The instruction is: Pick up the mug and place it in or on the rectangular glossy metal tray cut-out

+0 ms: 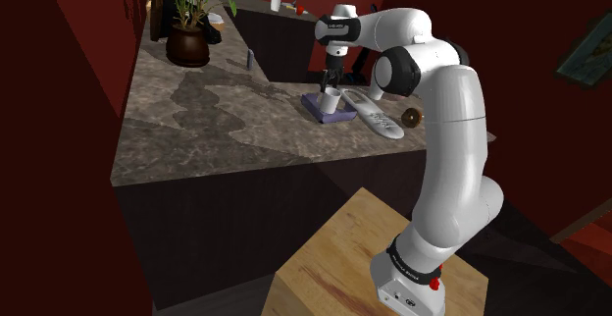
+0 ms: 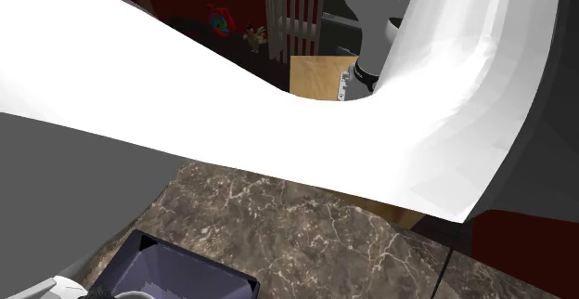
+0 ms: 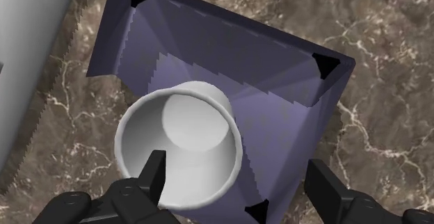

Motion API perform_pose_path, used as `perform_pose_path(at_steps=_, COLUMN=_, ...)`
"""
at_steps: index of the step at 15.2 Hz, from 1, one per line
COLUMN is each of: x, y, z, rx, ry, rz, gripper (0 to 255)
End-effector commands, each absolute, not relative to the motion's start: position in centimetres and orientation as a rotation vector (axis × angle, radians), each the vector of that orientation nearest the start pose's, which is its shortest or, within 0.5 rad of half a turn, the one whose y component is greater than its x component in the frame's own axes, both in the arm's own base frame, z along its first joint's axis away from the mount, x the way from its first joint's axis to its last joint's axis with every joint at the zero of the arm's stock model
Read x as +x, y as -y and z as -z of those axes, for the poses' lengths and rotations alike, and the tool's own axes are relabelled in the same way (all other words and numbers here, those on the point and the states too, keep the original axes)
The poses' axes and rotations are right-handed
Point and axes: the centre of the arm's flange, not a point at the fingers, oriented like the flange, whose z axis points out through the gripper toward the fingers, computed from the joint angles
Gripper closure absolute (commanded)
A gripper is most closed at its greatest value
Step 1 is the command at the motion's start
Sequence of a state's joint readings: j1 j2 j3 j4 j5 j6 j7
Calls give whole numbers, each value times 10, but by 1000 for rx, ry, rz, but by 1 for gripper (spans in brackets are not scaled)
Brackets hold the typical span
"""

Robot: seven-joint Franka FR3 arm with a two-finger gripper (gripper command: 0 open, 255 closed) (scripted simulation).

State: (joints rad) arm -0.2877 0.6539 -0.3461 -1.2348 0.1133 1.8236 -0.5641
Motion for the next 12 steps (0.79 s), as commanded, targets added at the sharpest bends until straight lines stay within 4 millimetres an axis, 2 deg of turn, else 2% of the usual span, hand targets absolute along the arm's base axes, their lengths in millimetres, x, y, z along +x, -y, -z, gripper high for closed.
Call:
perform_pose_path(at_steps=1, x=627, y=370, z=-411, rx=-3204, ry=-58, rz=-129, gripper=0)
perform_pose_path(at_steps=4, x=630, y=368, z=-448, rx=-3204, ry=-58, rz=-129, gripper=0)
perform_pose_path(at_steps=12, x=630, y=368, z=-448, rx=-3204, ry=-58, rz=-129, gripper=0)
